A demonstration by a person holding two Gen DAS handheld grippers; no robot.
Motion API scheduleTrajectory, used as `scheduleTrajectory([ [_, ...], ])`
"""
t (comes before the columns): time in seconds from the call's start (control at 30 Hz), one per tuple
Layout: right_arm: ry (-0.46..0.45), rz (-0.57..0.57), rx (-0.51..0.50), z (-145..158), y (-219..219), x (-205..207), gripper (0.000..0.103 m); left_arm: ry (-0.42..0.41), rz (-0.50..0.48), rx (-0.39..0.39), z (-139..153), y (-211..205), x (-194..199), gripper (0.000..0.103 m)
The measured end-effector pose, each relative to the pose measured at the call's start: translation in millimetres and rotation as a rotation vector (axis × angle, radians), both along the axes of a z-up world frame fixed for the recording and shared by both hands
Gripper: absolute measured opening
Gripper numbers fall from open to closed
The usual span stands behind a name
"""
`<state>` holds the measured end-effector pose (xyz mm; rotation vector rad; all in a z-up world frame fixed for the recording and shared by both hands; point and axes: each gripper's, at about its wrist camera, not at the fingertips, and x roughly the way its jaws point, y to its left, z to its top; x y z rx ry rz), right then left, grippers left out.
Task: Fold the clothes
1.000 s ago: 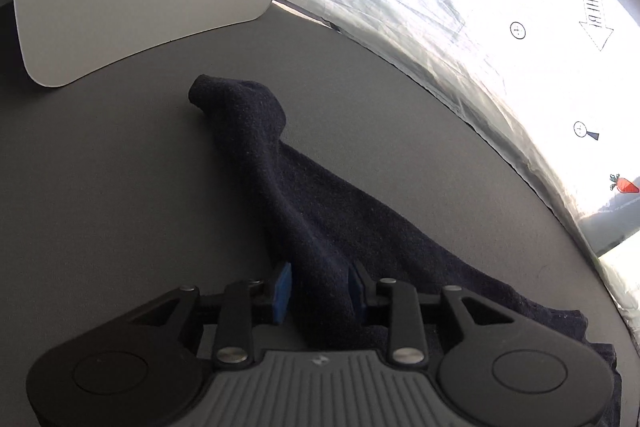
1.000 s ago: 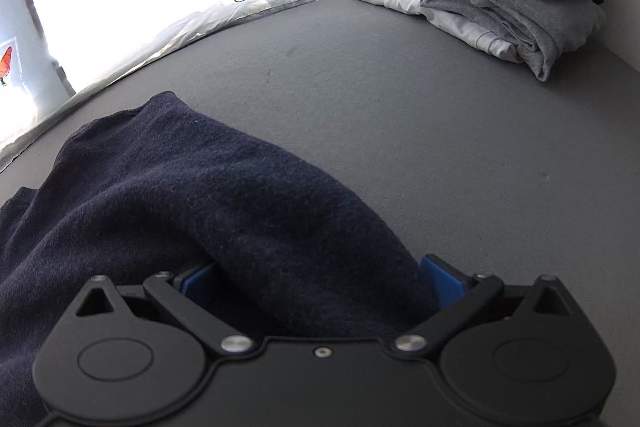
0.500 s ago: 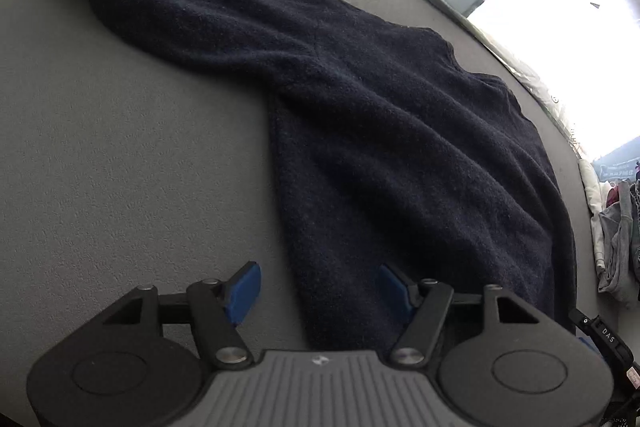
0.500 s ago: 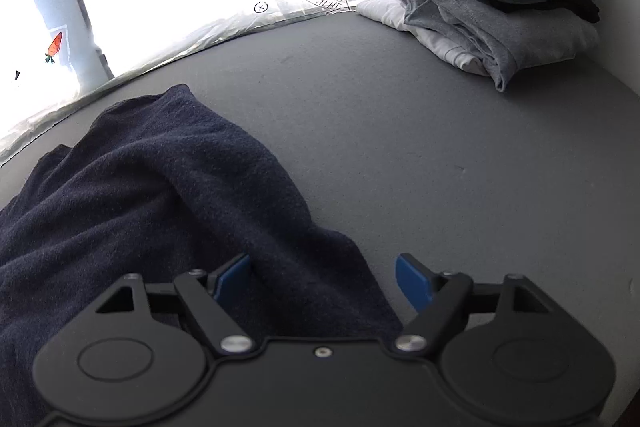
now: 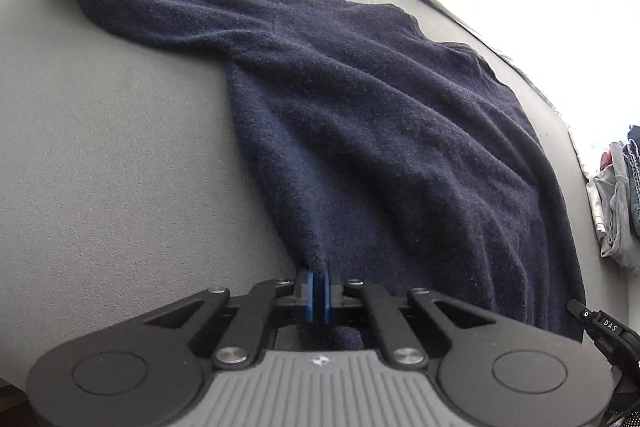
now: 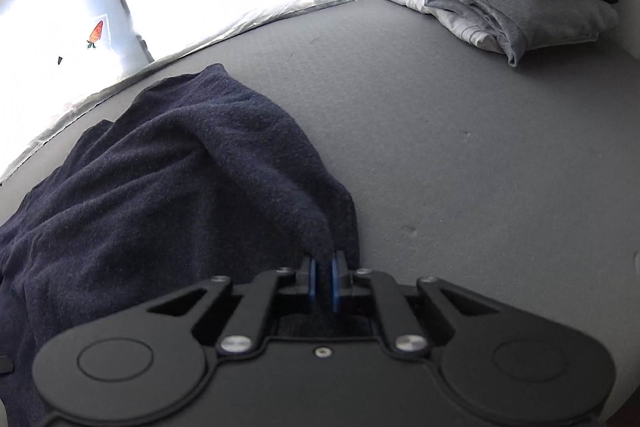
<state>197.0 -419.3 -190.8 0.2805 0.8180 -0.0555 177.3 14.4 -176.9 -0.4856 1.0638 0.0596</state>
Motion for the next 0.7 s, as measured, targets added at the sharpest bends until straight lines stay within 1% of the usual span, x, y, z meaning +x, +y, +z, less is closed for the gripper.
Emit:
scheduleTrajectory([
  [0.1,-0.044,0.021,0.037,19.1,-3.5,-13.1,0.007,-0.007,0.096,-0.035,16.3,22.2,-17.5,0.005],
  [0.13,-0.046,0.025,0.063,22.3,-4.9,-17.6,0.007,-0.002,0.125,-0.039,18.6,30.0,-23.7,0.005],
  [0.17,-0.034,0.034,0.067,21.9,-4.5,-21.0,0.007,0.004,0.153,-0.044,20.2,37.7,-29.6,0.005],
  [0.27,0.066,0.088,-0.014,0.9,8.4,-24.0,0.010,0.047,0.213,-0.063,5.4,50.5,-36.0,0.006],
  [0.33,0.094,0.099,-0.054,-5.3,15.9,-23.3,0.013,0.082,0.233,-0.090,-7.8,53.5,-34.9,0.007],
  [0.37,0.106,0.104,-0.074,-8.2,19.6,-22.9,0.021,0.097,0.242,-0.101,-13.5,54.6,-34.2,0.007],
  [0.4,0.091,0.101,-0.079,-5.0,19.7,-20.7,0.040,0.098,0.232,-0.084,-11.3,52.3,-31.9,0.011],
  [0.43,0.072,0.098,-0.083,-1.0,19.2,-18.3,0.051,0.094,0.211,-0.052,-5.3,48.3,-27.1,0.014],
  [0.47,0.054,0.095,-0.087,3.0,18.8,-15.9,0.058,0.077,0.199,-0.034,-0.5,46.0,-25.0,0.014],
  [0.5,0.035,0.092,-0.090,7.0,18.3,-13.4,0.057,0.054,0.192,-0.020,4.5,44.5,-23.3,0.015],
  [0.57,0.023,0.065,-0.068,11.4,12.3,-3.9,0.058,0.026,0.183,0.002,13.8,44.4,-19.2,0.018],
  [0.7,0.004,0.007,-0.008,15.1,4.9,19.6,0.058,-0.036,0.218,0.045,31.6,56.0,-11.1,0.021],
])
